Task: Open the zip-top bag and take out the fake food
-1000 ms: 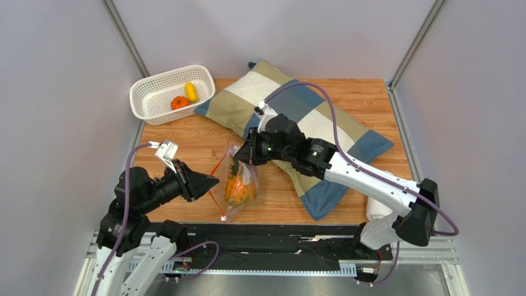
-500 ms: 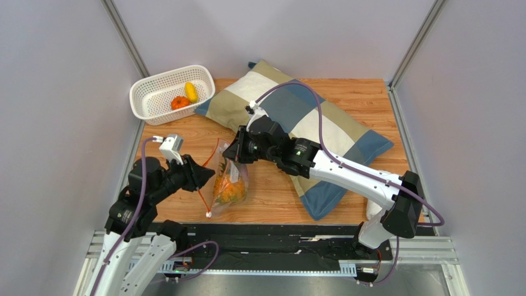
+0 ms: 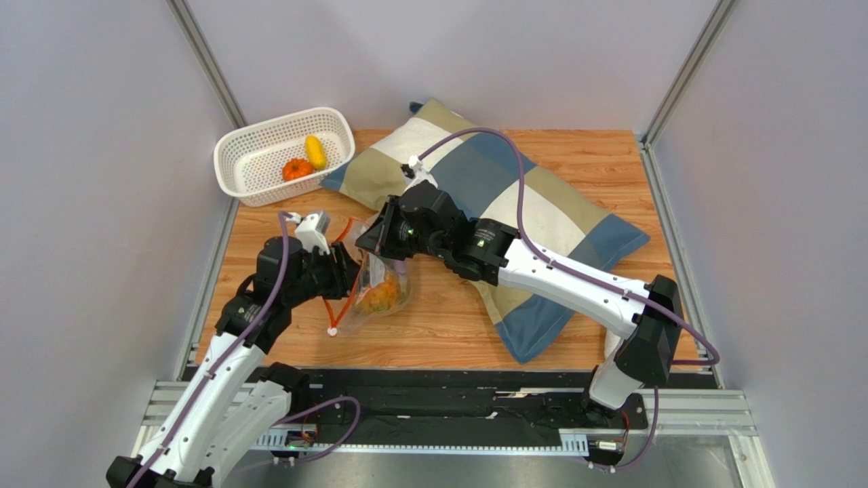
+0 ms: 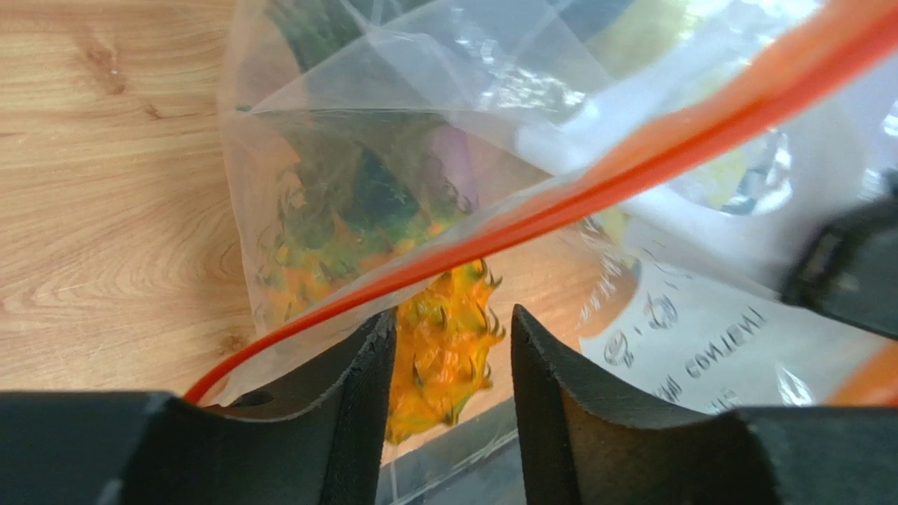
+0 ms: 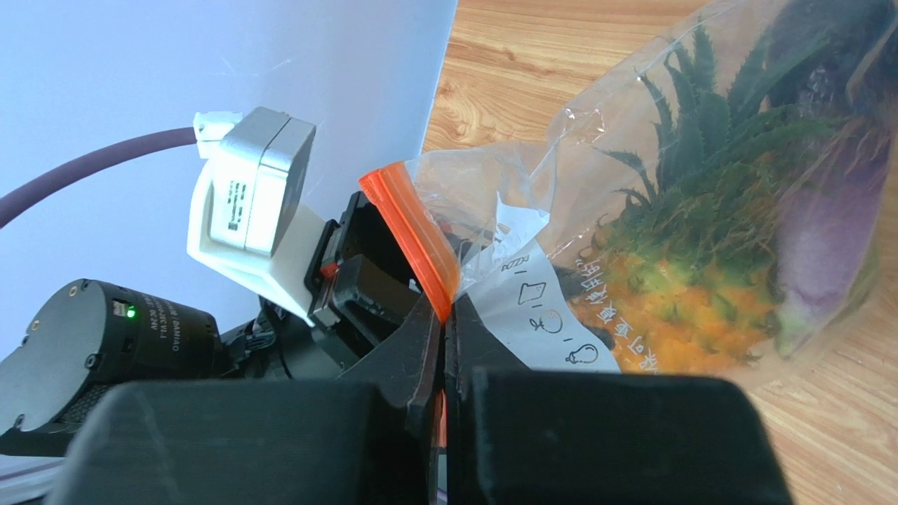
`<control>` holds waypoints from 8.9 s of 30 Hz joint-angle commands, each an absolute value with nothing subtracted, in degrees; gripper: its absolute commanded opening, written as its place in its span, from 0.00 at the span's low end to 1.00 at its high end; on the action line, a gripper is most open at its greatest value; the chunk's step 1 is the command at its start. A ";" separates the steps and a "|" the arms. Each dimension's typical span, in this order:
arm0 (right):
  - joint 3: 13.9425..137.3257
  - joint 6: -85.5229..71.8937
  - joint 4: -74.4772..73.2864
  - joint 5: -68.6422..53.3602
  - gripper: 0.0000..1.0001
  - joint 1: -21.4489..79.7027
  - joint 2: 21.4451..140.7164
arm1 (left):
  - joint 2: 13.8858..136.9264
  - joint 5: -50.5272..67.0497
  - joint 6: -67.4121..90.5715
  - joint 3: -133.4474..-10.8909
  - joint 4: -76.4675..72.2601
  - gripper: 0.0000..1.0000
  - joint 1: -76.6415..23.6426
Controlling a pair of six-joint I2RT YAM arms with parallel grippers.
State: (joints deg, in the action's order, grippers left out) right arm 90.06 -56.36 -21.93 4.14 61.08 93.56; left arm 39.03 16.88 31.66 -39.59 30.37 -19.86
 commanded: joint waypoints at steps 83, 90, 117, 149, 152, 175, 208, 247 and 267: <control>89.39 -26.63 -37.26 -11.35 0.62 56.77 89.38 | 22.49 12.56 47.72 -27.33 19.78 0.00 -28.74; 68.44 -35.15 -30.26 -1.94 0.94 56.87 74.38 | 24.17 8.97 49.04 -29.97 22.93 0.00 -28.65; 27.26 -21.88 27.68 -2.64 0.76 65.04 69.87 | 21.45 21.97 61.08 -34.71 26.63 0.00 -28.65; 24.43 -27.60 17.85 1.32 0.00 58.62 70.83 | 24.96 20.30 34.45 -60.37 87.08 0.00 -28.65; 25.49 -27.51 16.35 1.06 0.00 58.36 71.37 | 23.38 19.43 34.02 -62.74 90.43 0.00 -28.65; 26.63 -30.15 18.37 -7.56 0.00 59.76 75.23 | 35.65 -32.75 19.74 -56.26 19.99 0.00 -28.48; 26.37 -30.94 19.25 -9.23 0.00 63.63 71.54 | 131.11 -10.20 16.78 -123.56 27.85 0.00 13.45; 27.16 -26.46 21.80 -17.05 0.00 63.37 76.65 | 37.82 24.96 37.70 -43.96 32.94 0.98 -6.68; 26.46 -23.03 22.41 -29.09 0.02 62.49 74.88 | 42.88 31.81 40.52 -33.22 19.89 0.84 -9.40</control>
